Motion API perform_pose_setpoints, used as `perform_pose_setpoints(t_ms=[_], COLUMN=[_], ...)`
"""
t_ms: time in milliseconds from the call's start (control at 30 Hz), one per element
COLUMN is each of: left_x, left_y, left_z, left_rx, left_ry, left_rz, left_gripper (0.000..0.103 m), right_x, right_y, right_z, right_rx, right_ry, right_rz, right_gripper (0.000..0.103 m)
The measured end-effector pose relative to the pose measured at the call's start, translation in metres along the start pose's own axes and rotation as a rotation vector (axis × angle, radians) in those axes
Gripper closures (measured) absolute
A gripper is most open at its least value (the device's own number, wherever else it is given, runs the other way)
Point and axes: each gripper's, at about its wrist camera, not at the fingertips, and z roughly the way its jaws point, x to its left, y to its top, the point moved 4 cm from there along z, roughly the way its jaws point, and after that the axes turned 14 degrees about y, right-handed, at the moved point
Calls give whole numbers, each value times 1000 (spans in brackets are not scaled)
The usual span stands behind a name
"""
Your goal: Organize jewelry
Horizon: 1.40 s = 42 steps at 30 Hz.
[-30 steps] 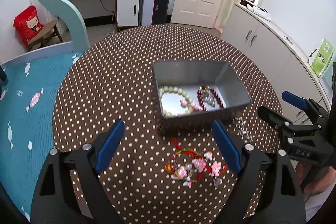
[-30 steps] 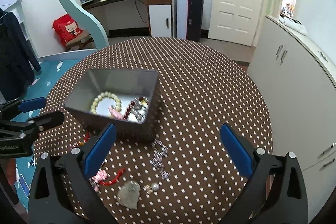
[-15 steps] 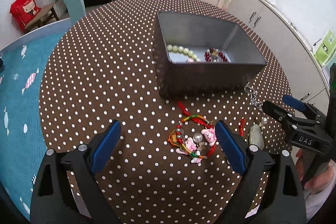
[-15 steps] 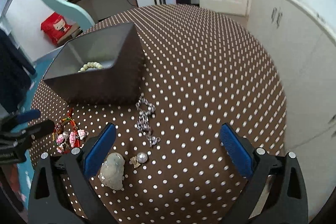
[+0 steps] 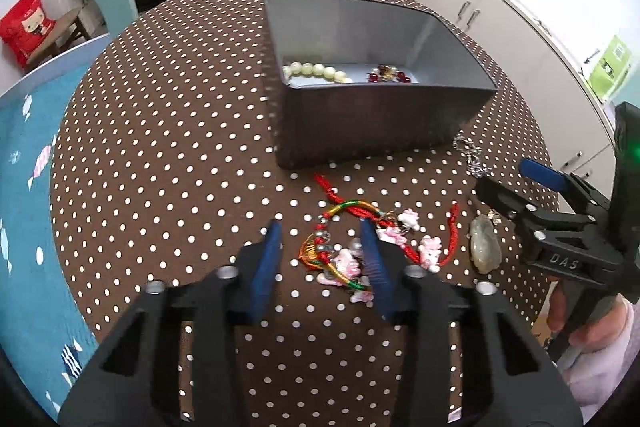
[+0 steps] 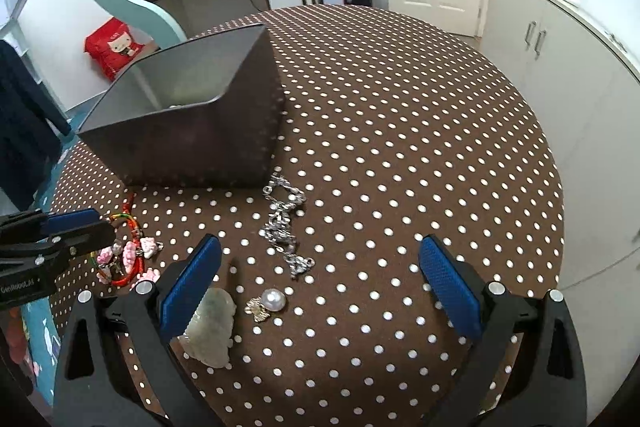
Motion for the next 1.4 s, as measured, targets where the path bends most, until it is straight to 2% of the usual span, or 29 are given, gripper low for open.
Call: perform_pose_setpoints(t_ms=[33, 67, 133, 167, 200, 267, 300, 333, 400, 600, 833, 1167, 1400], left_x=[-1, 0, 3, 4, 4, 4, 5, 6, 8, 12, 22, 23, 24], left_y=[1, 2, 3, 4, 4, 6, 7, 7, 8, 11, 26, 57, 64], left_z=[0, 0, 2, 4, 5, 6, 5, 5, 5, -8, -30, -65, -115], left_rx=[-2, 5, 25, 29, 33, 35, 34, 34, 37, 7, -37, -115, -245], left_ry=[-3, -19, -29, -27, -34, -46, -53, -58, -68, -108, -180, -233, -269], left_rz=[2, -8, -23, -29, -34, -46, -55, -60, -69, -84, -98, -97, -77], left_gripper=[75, 78, 91, 92, 92, 93, 94, 94, 94, 95, 95, 95, 94], right_x=[2, 4, 10, 12, 15, 16, 16, 15, 11, 0, 3, 18, 27], right_y=[1, 2, 1, 1, 1, 2, 2, 2, 3, 8, 21, 39, 49], right_z=[1, 3, 7, 10, 10, 8, 7, 7, 6, 3, -14, -36, -44], right_rx=[-1, -3, -1, 8, 10, 8, 6, 1, 0, 16, -25, -87, -117], right_ry=[-1, 0, -26, -63, -51, -39, -34, -32, -37, 0, 0, 0, 14], right_rz=[-8, -23, -81, -118, -134, -151, -164, -176, -178, -137, -148, -193, -209], right_gripper=[8, 12, 21, 27, 33, 60, 68, 82, 90, 91, 91, 91, 91])
